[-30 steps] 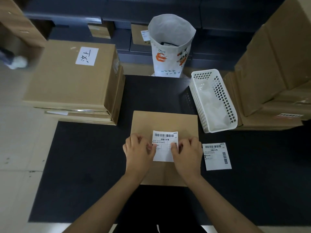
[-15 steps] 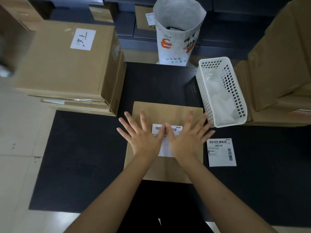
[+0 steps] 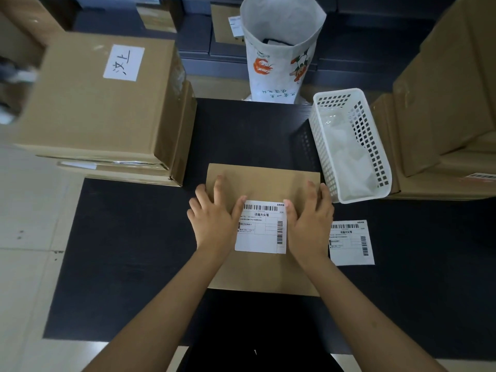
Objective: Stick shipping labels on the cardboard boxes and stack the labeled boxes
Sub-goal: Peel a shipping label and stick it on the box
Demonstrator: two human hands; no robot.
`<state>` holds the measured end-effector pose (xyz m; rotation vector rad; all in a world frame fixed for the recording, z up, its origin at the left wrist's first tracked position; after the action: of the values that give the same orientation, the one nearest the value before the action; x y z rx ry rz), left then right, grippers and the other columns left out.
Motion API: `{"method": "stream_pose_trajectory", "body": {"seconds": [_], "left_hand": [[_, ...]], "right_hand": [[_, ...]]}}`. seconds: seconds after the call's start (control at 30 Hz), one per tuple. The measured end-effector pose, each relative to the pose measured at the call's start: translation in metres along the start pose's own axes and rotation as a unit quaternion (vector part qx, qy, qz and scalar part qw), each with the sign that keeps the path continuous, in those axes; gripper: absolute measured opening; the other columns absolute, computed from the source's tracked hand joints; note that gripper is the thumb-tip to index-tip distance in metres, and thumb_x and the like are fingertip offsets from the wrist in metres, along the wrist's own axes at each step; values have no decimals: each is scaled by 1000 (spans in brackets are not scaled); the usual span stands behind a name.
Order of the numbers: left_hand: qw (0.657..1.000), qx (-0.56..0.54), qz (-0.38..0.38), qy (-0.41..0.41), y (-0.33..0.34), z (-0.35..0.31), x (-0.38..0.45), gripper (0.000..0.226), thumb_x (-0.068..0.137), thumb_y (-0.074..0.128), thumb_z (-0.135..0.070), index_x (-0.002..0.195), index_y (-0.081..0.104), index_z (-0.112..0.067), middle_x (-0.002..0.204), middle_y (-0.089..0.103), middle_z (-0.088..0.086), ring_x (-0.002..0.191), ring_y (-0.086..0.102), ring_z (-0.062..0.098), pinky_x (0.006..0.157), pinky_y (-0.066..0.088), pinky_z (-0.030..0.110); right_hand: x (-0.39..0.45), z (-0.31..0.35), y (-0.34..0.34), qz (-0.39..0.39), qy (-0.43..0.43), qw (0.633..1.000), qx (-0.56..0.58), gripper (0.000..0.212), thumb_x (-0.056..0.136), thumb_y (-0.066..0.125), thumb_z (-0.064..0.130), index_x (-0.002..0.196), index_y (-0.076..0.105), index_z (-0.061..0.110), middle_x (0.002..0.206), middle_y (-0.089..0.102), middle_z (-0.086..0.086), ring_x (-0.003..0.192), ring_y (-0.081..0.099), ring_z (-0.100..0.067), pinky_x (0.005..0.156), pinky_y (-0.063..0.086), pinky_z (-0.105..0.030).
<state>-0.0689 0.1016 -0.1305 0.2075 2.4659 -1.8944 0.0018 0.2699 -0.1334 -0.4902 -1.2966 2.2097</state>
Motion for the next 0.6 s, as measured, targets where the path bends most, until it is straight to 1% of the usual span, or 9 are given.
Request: {"method": "stream_pose_trajectory", "body": {"seconds": [0.07,0.17,0.23,0.27,0.33,0.4,0.43,0.5,0.6], "left_hand": [[1000,-2,9,-1,-1,0,1,62,92,35,-60,143,26,-25,135,41,20,106,49,37,85,44,49],[998,-29,45,-25,-1,0,2,58,96,33,-54,146,27,-25,144,33,16,117,42,35,94,37,49],[998,-45,34,-22,-4,2,-2,57,98,29,-51,147,26,-22,149,29,14,127,37,35,101,32,51],[999,-43,18,-1,-7,1,-6,57,99,28,-50,147,27,-19,151,27,15,133,33,36,104,30,52],[996,-19,9,84,-12,-3,-24,60,99,26,-47,150,24,-16,155,23,15,142,23,34,110,23,51],[981,1,30,191,-12,-6,-53,60,99,27,-47,152,21,-20,159,15,12,146,12,31,114,13,52],[973,6,52,226,-9,-6,-66,59,100,26,-47,153,17,-24,161,8,8,148,5,30,114,9,54],[966,15,88,244,1,2,-81,57,101,18,-52,153,11,-30,162,-2,0,147,-5,33,113,2,59],[962,59,109,245,6,11,-81,66,96,13,-64,153,14,-30,162,4,0,147,-3,35,112,-2,63]], "right_hand": [[1,-3,-1,4,-4,1000,18,58,96,49,40,146,32,17,153,25,-21,135,30,-37,110,30,-49],[1,-1,2,3,-1,1000,12,53,98,46,38,144,35,16,153,25,-21,135,30,-37,110,32,-51],[-2,2,0,-15,-3,1000,-2,52,99,42,37,145,35,14,154,23,-22,139,28,-38,112,29,-53],[-6,4,-2,-21,-11,1000,-17,54,100,39,38,147,33,14,156,20,-20,142,22,-37,115,24,-52],[-21,8,-7,-9,-62,996,-58,56,100,33,40,151,26,16,160,12,-17,147,10,-37,119,14,-49],[-44,15,-9,30,-143,984,-102,56,100,31,39,152,23,20,161,7,-17,147,4,-38,119,9,-49],[-56,16,-7,52,-173,976,-122,57,99,30,39,152,23,22,161,6,-17,147,3,-39,119,8,-50],[-71,14,0,77,-183,969,-147,56,97,28,42,151,25,28,161,5,-15,146,2,-42,116,7,-53],[-77,7,6,99,-170,967,-162,57,98,23,46,152,19,30,162,3,-14,146,-1,-42,113,7,-58]]}}
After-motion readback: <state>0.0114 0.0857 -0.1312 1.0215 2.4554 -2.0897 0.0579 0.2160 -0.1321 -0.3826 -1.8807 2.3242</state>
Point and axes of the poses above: each hand's wrist, its own x-axis towards the middle knuckle, its own y-axis out of the palm, z = x × y, the point moved 2 cm from there along x, towards the middle knuckle
